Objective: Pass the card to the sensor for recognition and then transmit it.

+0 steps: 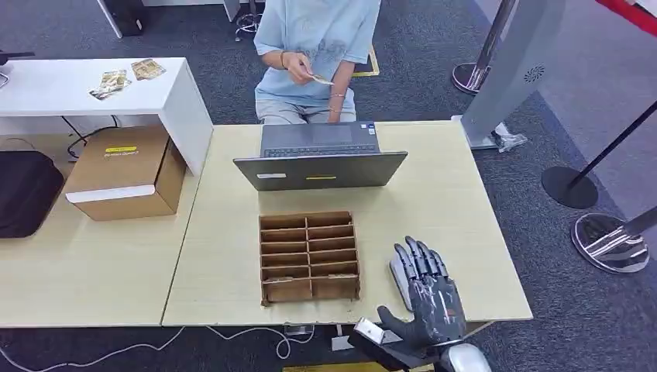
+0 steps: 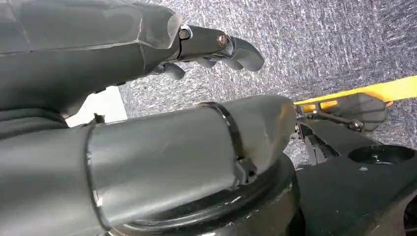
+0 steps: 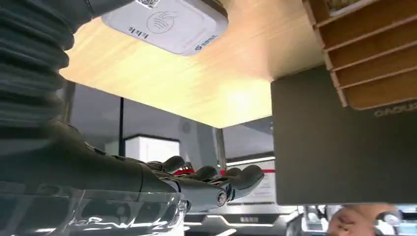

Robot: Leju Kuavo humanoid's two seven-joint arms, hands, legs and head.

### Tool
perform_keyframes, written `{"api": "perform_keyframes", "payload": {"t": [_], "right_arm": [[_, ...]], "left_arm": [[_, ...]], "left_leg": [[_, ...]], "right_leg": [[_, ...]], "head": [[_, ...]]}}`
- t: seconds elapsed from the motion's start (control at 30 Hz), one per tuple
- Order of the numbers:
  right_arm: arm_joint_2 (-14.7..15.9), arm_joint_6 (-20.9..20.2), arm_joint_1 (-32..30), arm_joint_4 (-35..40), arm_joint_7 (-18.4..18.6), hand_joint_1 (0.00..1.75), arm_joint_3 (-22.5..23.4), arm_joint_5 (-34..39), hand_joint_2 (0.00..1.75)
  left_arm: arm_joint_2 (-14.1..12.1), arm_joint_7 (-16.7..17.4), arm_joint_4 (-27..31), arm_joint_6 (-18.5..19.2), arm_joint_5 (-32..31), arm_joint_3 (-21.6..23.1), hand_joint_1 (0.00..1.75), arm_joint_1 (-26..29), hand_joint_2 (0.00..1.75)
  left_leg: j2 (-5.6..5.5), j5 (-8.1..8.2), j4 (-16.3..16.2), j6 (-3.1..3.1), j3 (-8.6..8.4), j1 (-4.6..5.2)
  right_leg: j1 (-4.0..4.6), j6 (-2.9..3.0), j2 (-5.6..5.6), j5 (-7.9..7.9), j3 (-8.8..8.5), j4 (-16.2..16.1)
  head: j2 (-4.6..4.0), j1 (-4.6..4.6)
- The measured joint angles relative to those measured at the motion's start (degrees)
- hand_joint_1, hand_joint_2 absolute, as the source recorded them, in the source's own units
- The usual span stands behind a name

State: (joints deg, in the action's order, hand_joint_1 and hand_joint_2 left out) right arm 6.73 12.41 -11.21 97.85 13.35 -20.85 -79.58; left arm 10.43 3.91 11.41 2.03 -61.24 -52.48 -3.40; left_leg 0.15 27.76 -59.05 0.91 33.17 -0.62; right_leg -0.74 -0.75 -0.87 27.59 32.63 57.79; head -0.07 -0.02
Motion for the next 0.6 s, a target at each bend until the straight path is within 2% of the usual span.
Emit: {"api": "perform_keyframes", "payload": {"t": [0.6], "right_arm": [[-0.68,-0.79,3.52,-3.36,-0.70,0.00,-6.29,-6.40,1.75]], "left_arm": [[0.04,-0.04,0.00,-0.04,-0.15,-0.02,0.00,-0.04,0.00]], "left_leg": [[0.01,0.00,0.00,0.00,0.00,0.00]], "right_leg": [[0.00,0.00,0.00,0.00,0.00,0.00]], "head": [[0.00,0.02]]}}
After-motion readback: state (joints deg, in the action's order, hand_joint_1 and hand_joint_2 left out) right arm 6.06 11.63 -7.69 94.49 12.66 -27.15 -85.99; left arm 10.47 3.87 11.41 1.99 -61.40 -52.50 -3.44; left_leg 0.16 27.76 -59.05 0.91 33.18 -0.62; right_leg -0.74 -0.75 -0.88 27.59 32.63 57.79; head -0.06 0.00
